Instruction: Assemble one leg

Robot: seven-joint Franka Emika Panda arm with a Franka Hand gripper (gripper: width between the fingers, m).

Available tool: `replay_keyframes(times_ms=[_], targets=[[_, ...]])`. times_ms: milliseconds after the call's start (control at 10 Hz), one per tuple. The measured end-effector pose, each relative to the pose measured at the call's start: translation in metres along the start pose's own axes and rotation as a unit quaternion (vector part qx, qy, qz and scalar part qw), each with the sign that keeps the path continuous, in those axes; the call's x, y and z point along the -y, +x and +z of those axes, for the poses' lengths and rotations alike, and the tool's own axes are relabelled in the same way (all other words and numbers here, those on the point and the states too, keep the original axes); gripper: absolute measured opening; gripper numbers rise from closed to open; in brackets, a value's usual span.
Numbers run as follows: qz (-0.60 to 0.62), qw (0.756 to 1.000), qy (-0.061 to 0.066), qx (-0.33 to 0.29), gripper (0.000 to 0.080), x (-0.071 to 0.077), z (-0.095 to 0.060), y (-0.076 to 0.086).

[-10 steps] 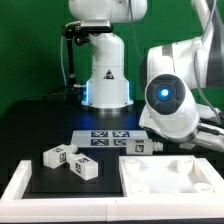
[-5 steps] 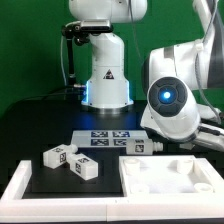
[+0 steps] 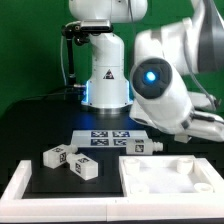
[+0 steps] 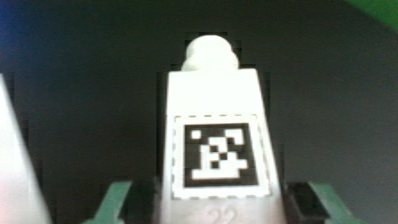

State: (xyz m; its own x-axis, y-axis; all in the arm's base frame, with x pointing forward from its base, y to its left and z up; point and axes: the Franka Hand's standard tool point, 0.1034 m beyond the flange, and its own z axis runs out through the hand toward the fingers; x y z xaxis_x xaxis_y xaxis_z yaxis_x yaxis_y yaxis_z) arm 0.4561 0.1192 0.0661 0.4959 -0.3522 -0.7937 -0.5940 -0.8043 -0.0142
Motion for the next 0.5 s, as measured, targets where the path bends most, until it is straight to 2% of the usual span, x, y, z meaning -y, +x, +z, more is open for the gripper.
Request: replay_keyframes(times_ms=[100, 200, 400, 500], targets=[[-0.001, 1.0, 0.015, -0.017, 0.0287, 0.0, -0.025, 0.005], [-0.005, 0.999, 0.02, -0.038, 0.0287, 0.001, -0.037, 0.005], [-0.003, 0.999, 0.018, -0.036, 0.0287, 0.0, -0.033, 0.006], [-0.004, 0.997, 0.027, -0.076, 0.0287, 0.007, -0.037, 0.013]])
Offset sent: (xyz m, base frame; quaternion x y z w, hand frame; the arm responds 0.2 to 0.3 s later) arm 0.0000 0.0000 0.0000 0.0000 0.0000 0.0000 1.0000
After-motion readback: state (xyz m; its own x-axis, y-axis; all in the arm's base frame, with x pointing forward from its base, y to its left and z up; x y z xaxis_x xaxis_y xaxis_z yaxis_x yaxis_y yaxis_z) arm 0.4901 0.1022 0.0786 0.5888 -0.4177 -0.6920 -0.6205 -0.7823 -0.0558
